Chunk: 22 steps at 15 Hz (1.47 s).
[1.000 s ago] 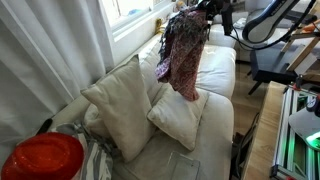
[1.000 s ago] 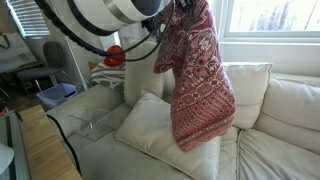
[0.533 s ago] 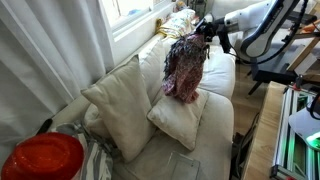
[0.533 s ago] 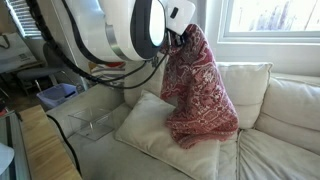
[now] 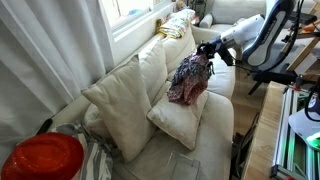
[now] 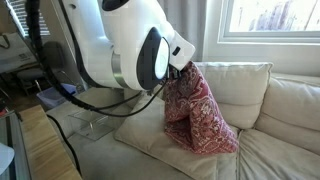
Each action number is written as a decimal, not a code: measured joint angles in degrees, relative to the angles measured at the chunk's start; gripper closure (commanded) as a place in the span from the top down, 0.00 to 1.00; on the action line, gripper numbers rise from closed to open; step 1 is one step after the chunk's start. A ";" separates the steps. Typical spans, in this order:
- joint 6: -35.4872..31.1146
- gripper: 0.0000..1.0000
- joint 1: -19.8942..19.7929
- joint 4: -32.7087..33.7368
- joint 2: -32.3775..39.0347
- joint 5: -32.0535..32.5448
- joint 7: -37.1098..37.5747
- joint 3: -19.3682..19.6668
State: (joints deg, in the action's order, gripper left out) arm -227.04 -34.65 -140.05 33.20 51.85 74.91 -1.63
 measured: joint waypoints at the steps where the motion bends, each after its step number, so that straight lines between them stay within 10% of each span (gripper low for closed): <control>1: 1.68 0.06 0.20 0.78 0.72 0.00 -0.11 0.22; 7: 16.53 0.06 2.48 4.09 3.18 -0.90 -3.55 0.96; 9: 21.36 0.18 3.49 4.58 3.62 -0.54 -4.49 0.95; 10: 23.55 0.48 3.94 4.81 3.90 -0.34 -4.91 0.93; 18: 41.80 1.00 4.19 5.18 3.81 0.80 -7.88 -2.19; 22: 49.84 1.00 0.52 4.98 2.17 0.72 -11.64 -6.99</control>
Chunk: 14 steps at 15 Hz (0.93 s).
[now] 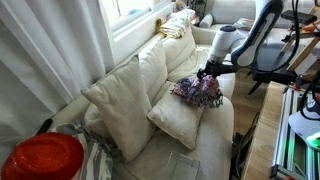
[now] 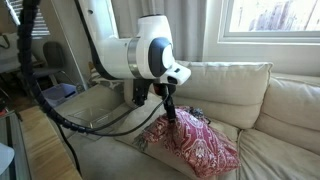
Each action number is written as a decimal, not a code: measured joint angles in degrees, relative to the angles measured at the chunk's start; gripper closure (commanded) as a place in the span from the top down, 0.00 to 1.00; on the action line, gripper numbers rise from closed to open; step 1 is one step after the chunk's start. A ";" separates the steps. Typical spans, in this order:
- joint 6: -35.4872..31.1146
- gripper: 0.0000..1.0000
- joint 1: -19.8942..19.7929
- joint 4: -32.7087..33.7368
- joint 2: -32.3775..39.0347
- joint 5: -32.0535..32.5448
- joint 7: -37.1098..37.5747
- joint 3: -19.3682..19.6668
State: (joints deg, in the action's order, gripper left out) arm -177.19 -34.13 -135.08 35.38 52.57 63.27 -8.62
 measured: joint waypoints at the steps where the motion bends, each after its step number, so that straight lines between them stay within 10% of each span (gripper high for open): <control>1: 1.09 1.00 -1.17 -0.16 -0.80 -0.01 -1.36 -1.09; 7: 3.86 1.00 -13.72 -3.56 -7.49 -2.83 -15.28 -11.48; 14: 11.96 1.00 -40.98 -7.37 -11.82 -22.25 -42.73 -39.43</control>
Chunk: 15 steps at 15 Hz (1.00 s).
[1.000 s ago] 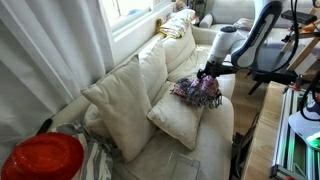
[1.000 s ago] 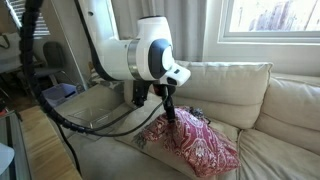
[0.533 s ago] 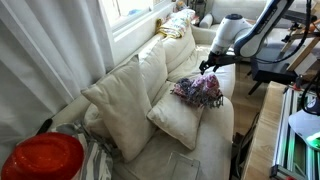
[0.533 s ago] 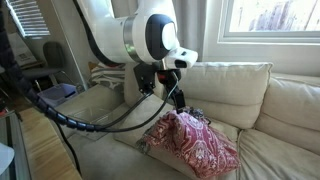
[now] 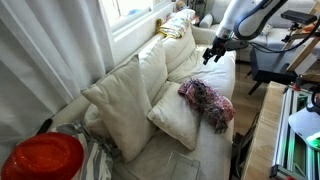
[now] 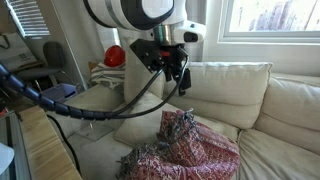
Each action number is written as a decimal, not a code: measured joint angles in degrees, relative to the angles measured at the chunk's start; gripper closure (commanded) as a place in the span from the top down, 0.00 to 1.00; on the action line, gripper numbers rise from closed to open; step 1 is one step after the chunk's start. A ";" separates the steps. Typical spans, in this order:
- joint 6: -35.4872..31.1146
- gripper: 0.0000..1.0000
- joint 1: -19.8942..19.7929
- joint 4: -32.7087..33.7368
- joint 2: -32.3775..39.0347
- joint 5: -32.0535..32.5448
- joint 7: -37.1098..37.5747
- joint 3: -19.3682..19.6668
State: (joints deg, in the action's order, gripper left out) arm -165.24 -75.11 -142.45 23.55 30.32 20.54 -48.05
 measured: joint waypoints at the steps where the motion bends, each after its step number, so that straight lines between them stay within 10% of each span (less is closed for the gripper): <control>1: 1.61 1.00 -3.79 0.03 -0.27 -2.27 -3.16 -4.17; 10: 7.16 1.00 -28.49 0.80 -1.63 -7.91 -16.84 -28.93; 15: 7.03 1.00 -28.90 0.80 -3.08 -13.39 -21.23 -29.89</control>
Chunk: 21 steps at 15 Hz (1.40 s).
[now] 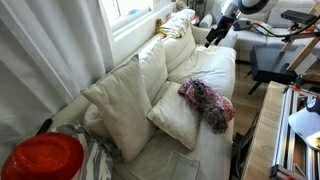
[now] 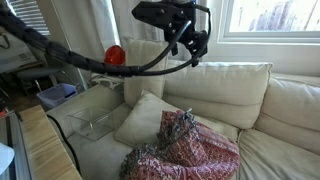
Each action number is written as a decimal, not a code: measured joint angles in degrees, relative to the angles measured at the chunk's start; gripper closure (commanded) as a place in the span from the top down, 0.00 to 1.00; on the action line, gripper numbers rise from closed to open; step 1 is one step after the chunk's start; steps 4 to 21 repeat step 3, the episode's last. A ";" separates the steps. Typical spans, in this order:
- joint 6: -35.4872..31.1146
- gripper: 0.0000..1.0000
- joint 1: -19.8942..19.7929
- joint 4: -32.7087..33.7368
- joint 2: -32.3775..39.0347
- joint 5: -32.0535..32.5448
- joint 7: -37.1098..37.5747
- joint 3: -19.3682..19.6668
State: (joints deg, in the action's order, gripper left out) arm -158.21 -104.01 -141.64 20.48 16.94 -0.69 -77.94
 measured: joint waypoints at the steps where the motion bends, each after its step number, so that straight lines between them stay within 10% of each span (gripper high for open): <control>1: -0.01 1.00 0.18 0.00 -0.32 -0.18 0.00 0.04; 21: -0.02 1.00 0.34 0.00 -0.68 -0.28 0.00 0.10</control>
